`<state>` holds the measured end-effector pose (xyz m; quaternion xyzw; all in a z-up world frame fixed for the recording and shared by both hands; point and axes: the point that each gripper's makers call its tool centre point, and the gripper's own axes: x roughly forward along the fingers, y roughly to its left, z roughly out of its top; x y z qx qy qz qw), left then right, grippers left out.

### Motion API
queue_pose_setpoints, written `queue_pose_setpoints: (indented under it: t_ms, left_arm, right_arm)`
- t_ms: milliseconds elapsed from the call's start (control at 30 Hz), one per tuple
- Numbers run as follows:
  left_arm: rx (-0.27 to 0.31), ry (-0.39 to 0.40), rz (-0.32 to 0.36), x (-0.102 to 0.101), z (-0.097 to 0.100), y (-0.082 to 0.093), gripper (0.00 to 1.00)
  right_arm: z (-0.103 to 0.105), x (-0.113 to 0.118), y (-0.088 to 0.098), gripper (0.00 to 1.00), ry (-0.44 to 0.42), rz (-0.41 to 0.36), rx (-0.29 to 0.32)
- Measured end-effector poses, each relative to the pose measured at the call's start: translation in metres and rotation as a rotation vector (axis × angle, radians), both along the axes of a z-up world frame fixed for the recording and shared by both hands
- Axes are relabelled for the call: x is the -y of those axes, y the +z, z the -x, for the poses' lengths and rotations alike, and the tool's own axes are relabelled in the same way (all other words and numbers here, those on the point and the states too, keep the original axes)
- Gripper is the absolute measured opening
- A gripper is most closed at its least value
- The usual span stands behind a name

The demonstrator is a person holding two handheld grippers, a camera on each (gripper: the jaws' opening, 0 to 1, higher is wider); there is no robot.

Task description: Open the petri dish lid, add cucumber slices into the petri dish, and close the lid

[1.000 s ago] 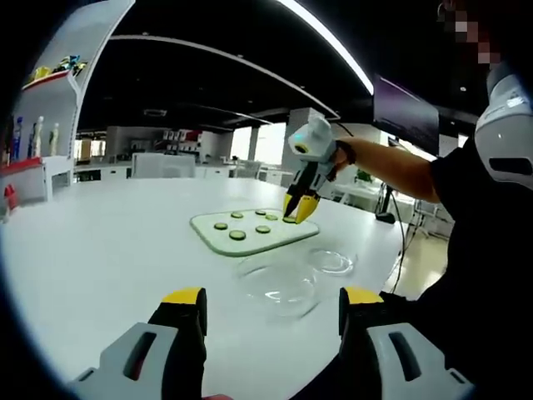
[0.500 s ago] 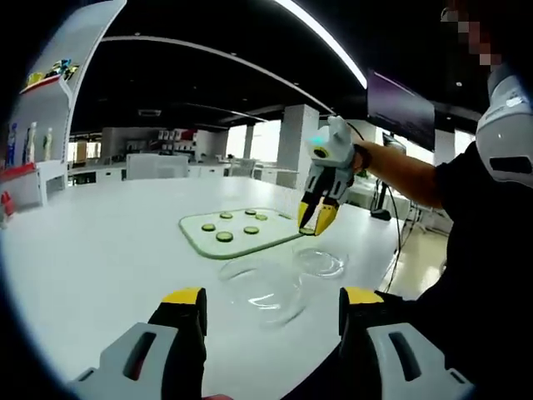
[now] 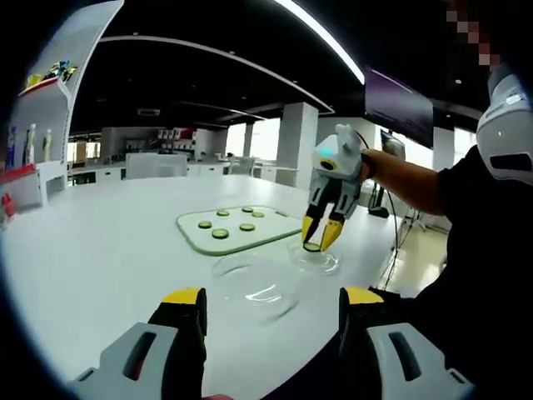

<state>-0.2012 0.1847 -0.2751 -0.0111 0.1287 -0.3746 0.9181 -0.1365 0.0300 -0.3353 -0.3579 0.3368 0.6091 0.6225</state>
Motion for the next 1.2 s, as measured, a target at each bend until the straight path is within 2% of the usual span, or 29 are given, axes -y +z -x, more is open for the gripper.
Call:
queue_pose_setpoints:
  t_ms: [233,333,767,933,1200]
  left_arm:
    - [0.001,0.010,0.004,-0.005,-0.001,0.000,0.64]
    - [0.000,0.006,0.005,-0.005,-0.001,-0.001,0.64]
    - [0.001,-0.005,0.005,-0.003,-0.004,-0.002,0.64]
    - [0.002,-0.007,0.005,-0.003,-0.004,-0.002,0.64]
    - [0.010,-0.011,0.005,-0.003,-0.006,0.001,0.64]
  right_arm:
    - [0.004,-0.002,0.000,0.21,0.027,-0.001,0.001]
    - [0.008,0.000,0.000,0.29,0.043,0.007,-0.008]
    - [0.001,0.002,0.014,0.29,0.026,-0.027,0.033]
    - [0.001,0.000,0.021,0.30,0.017,-0.078,0.050]
    - [-0.001,-0.002,0.034,0.34,-0.038,-0.204,0.083]
